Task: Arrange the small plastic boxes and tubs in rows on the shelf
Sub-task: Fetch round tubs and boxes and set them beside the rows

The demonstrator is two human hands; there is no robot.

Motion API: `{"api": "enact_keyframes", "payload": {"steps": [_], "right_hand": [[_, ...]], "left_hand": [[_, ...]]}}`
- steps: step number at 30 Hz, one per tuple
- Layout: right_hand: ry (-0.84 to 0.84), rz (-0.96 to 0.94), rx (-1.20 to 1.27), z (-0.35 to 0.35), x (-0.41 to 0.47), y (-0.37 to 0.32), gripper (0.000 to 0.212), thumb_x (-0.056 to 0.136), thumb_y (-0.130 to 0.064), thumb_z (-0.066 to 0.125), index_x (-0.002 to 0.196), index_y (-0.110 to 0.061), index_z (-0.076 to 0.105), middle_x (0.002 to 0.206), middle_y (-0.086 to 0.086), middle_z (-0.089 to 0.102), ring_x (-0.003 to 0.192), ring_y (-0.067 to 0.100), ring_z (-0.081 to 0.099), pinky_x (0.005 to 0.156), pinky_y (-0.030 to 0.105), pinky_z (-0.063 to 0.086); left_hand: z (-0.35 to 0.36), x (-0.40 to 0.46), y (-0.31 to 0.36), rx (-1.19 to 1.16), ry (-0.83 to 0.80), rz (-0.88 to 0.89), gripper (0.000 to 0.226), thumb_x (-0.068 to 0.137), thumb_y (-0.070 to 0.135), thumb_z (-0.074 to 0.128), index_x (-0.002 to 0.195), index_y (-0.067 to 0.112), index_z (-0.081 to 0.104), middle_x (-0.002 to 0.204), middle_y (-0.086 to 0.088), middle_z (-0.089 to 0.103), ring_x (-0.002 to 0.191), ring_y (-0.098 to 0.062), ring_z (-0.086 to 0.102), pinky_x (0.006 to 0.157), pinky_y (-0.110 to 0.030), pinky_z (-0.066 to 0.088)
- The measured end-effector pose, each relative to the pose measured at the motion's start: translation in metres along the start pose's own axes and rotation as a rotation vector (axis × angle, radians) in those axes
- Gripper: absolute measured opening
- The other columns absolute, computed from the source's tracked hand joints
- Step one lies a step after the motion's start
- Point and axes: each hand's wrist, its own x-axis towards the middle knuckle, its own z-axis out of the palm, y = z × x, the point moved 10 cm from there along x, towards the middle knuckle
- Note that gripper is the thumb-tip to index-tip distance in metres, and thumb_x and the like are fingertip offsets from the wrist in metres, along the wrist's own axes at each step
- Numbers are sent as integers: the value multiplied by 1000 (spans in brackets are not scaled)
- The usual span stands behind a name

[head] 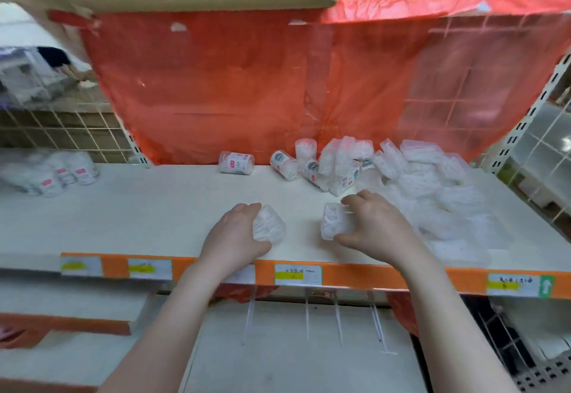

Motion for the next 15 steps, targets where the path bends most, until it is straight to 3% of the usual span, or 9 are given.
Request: {"api": "enact_keyframes", "payload": {"steps": [10, 15], "right_hand": [[-39, -65, 38, 69, -21, -203, 44, 70, -34, 68, 106, -11, 59, 103, 9, 58, 103, 29, 54, 77, 34, 40], [-60, -133, 97, 97, -25, -316, 47, 72, -38, 68, 112, -14, 57, 107, 7, 58, 106, 28, 54, 78, 33, 41]], "left_hand": [[-118, -125, -182, 94, 83, -129, 46, 75, 30, 67, 119, 20, 54, 116, -4, 55, 111, -25, 53, 84, -32, 45], [-168, -190, -268, 117, 89, -219, 44, 73, 28, 67, 114, 21, 54, 116, -3, 56, 113, -25, 52, 86, -31, 44]]}}
